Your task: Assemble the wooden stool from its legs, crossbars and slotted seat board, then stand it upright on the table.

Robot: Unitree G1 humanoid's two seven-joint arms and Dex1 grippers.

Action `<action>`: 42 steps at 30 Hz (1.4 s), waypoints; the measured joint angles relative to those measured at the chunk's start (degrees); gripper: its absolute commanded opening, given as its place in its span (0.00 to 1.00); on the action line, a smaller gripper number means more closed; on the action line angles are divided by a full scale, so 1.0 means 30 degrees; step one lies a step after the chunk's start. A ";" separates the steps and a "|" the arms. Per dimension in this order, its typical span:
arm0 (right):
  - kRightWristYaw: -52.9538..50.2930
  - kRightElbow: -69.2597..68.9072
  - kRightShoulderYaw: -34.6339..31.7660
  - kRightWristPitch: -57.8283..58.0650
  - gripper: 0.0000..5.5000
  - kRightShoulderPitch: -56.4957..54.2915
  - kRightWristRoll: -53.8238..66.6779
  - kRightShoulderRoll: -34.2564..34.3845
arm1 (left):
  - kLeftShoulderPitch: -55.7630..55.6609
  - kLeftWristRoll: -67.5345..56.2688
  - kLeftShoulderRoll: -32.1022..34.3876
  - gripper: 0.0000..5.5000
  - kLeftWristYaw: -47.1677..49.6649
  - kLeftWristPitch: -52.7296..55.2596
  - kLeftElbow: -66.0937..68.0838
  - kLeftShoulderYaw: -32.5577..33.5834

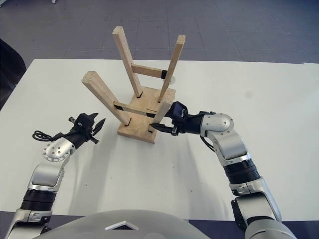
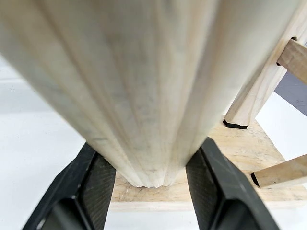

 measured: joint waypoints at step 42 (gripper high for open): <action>-1.0310 0.4372 -0.8180 0.6162 0.40 -0.5963 0.0823 0.3418 | -0.2046 0.0508 -0.1291 0.29 -0.0952 0.5993 -0.0455 -0.2615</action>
